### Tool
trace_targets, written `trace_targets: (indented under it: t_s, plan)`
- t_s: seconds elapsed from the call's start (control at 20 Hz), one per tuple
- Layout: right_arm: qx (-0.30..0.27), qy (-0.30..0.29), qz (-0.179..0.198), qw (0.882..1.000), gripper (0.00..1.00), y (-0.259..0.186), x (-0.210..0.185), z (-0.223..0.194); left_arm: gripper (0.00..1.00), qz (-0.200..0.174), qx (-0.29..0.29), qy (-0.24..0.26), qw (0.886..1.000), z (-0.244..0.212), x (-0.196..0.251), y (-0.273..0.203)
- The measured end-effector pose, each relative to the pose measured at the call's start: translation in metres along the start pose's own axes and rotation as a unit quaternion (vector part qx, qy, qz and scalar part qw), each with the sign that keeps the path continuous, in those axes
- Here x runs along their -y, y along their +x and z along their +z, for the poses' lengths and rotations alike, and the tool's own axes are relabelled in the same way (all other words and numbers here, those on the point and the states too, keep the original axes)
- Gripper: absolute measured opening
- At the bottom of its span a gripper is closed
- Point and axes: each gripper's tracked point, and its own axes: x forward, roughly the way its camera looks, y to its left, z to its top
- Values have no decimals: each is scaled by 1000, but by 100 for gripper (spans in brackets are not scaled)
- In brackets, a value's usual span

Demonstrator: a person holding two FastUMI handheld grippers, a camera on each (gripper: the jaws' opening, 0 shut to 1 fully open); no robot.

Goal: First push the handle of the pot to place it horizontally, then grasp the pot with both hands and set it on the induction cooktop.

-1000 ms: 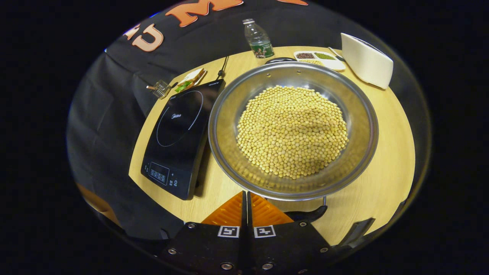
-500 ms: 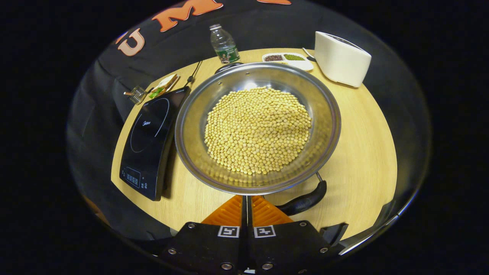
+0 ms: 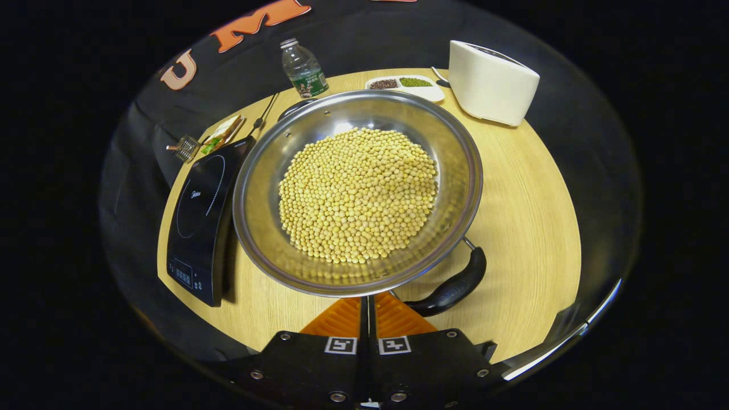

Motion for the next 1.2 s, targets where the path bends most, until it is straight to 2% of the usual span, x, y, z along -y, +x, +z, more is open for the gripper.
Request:
trace_targets:
  t_s: [0.4,0.65,0.85,1.2]
  plan:
    - [3,29,-24,999,0,5,31,18,95,5,-6,4,1000,-11,-5,5]
    - [-2,43,-62,997,0,14,60,29,95,3,-12,1,1000,-18,-4,6]
    - [-5,80,-64,995,0,16,77,38,95,10,-13,3,1000,-21,-9,6]
    - [11,107,-89,990,0,25,97,70,95,13,-23,8,1000,-30,-7,8]
